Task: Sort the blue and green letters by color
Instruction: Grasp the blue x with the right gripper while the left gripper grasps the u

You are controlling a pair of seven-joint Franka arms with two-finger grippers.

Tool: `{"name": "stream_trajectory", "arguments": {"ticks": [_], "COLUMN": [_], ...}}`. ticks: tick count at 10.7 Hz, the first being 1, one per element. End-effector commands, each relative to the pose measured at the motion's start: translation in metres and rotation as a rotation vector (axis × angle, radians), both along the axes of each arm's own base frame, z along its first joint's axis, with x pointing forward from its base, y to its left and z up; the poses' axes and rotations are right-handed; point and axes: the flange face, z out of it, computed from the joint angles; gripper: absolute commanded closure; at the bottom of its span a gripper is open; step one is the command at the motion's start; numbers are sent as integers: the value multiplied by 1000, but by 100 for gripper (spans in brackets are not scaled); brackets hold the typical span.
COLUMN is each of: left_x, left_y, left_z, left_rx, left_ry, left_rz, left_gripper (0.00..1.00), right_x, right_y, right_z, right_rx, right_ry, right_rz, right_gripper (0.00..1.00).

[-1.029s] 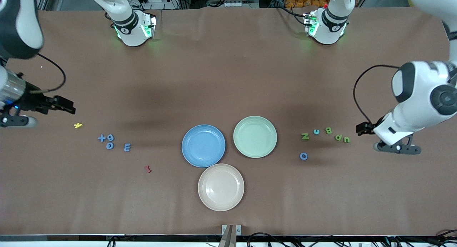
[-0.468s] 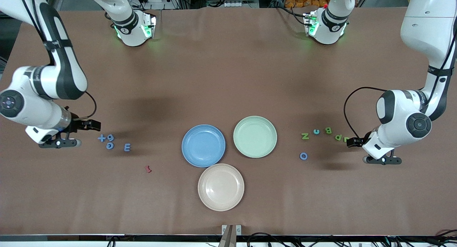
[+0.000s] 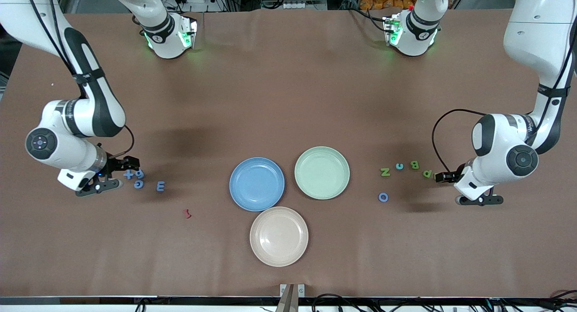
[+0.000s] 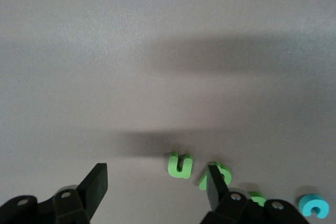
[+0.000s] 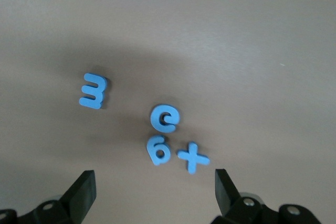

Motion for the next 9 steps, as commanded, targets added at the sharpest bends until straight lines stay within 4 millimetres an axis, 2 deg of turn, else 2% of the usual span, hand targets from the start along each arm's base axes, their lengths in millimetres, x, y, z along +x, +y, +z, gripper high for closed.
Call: {"name": "stream_trajectory", "arguments": {"ticks": [1,3,7,9], "left_x": [-11,-15,-22,-21], "left_y": [2,0,-3,-3], "left_z": [-11,-17,-33,-41], "left_rx": [30,25,25,18], "left_ry": [18,9,-14,-26], "left_rz": [-7,-10,-33,-35], "left_gripper": [25,26,26,26], "right_x": [-21,-26,-37,-33], "right_y": [0,-27,-64,-62], "right_z": [-50,-66,-74,-80], "right_rx": [8,20,31,31], "right_ry": [-62,-54,-30,-53], "right_rz": [181,285,403,440], "right_gripper": [0,0,0,0]}}
